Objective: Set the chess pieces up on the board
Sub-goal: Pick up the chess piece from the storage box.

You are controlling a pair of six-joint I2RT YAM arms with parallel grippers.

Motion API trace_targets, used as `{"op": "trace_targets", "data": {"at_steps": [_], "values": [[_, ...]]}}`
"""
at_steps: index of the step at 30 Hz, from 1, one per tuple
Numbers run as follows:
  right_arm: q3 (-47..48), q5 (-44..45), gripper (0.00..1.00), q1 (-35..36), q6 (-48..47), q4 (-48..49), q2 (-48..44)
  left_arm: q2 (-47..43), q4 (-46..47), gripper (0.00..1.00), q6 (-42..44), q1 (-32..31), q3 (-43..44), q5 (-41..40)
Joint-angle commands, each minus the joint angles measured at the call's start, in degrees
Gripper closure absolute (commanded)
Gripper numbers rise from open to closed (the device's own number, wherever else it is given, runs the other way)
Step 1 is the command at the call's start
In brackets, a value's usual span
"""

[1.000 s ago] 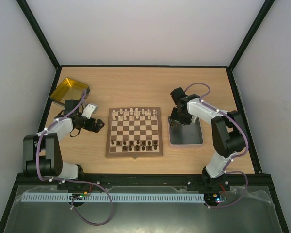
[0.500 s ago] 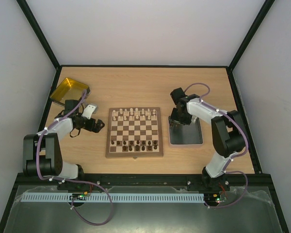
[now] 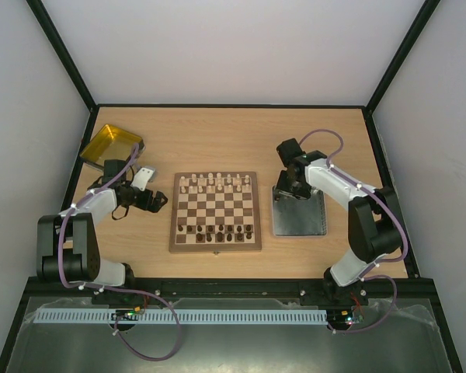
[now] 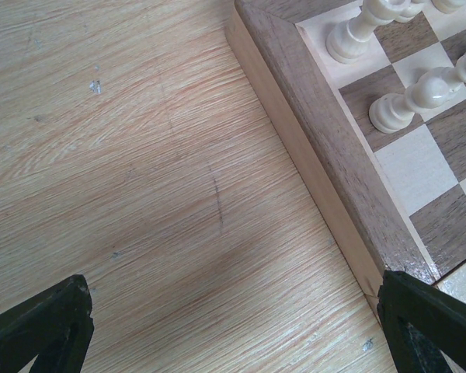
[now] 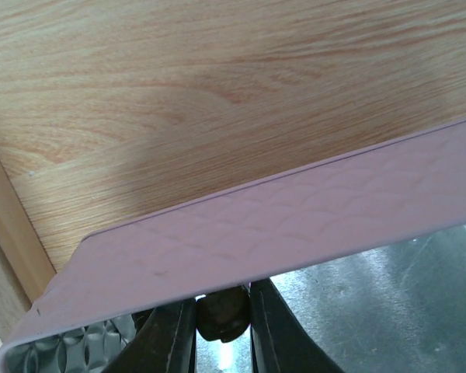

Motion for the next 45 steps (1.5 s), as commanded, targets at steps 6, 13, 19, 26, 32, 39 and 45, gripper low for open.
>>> {"op": "trace_targets", "data": {"at_steps": [6,13,19,26,32,39,45], "values": [[-1.0,2.0,0.94,0.07,-0.93,-2.15,-1.45,-0.22,-1.11,0.0,0.74,0.25,1.18,0.72],[-1.71,2.72,0.94,0.23,-1.25,-2.29,-1.99,0.17,-0.93,0.0,0.83,0.22,1.14,0.58],[-2.01,4.81,0.94,1.4,-1.74,-2.03,-1.75,0.17,-0.84,0.01,0.74,0.22,1.15,0.56],[-2.46,7.71,0.94,3.57,-1.88,-2.21,-1.43,0.33,-0.78,0.01,0.66,0.26,1.15,0.32],[0.23,8.97,0.94,4.36,-1.32,-3.12,-2.8,0.71,-0.58,0.01,0.6,0.26,1.24,0.03],[-2.89,9.96,0.94,4.37,-1.36,-2.06,-0.68,0.51,-0.58,0.0,0.44,0.26,1.16,-0.18],[1.51,9.08,0.94,4.44,-0.69,-4.5,-2.06,0.81,-0.58,0.01,0.39,0.17,1.29,0.03]]}}
